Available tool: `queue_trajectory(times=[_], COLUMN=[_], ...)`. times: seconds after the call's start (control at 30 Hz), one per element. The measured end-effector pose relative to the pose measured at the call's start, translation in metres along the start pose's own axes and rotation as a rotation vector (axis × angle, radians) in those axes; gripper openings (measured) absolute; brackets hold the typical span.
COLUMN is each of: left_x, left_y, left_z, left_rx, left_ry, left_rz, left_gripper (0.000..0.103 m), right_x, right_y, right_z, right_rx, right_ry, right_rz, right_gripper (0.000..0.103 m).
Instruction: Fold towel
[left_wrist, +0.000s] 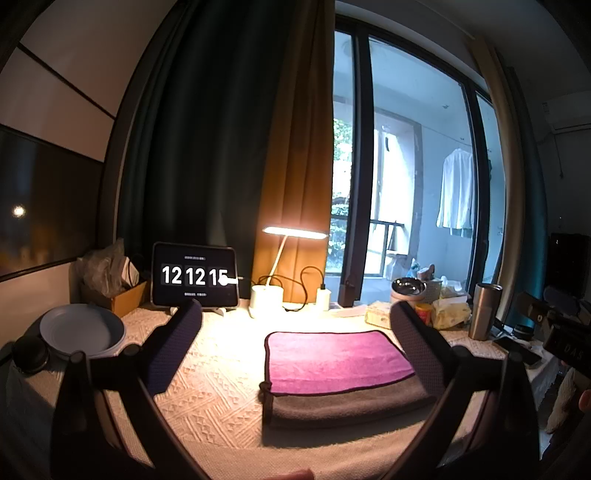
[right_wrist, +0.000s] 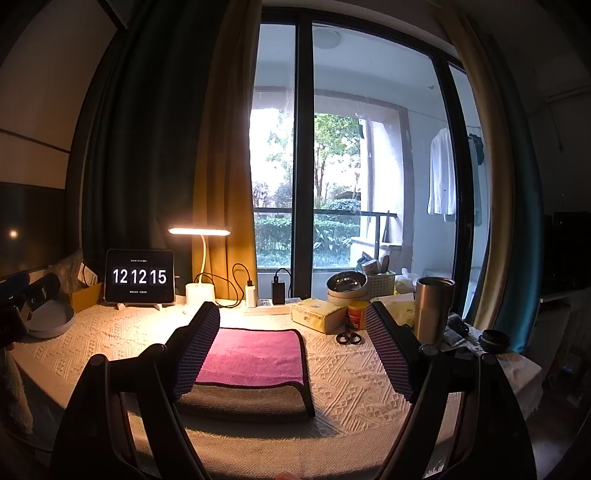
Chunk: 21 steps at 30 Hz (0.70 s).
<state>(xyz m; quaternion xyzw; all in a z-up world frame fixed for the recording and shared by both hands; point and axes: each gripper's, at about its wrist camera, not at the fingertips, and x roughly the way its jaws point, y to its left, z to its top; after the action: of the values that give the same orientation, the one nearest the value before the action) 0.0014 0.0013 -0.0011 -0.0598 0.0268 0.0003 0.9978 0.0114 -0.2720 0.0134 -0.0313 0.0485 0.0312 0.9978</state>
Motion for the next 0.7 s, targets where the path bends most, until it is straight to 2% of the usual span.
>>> queue_trajectory(times=[0.7], left_x=[0.0004], left_y=[0.0008], left_z=[-0.0009], left_rx=[0.001], left_ry=[0.001], left_rz=[0.002], left_gripper=[0.102], right_x=[0.0007], right_y=[-0.0011], right_z=[-0.0002], right_rx=[0.003], right_ry=[0.003], right_rz=[0.001], right_gripper=[0.084])
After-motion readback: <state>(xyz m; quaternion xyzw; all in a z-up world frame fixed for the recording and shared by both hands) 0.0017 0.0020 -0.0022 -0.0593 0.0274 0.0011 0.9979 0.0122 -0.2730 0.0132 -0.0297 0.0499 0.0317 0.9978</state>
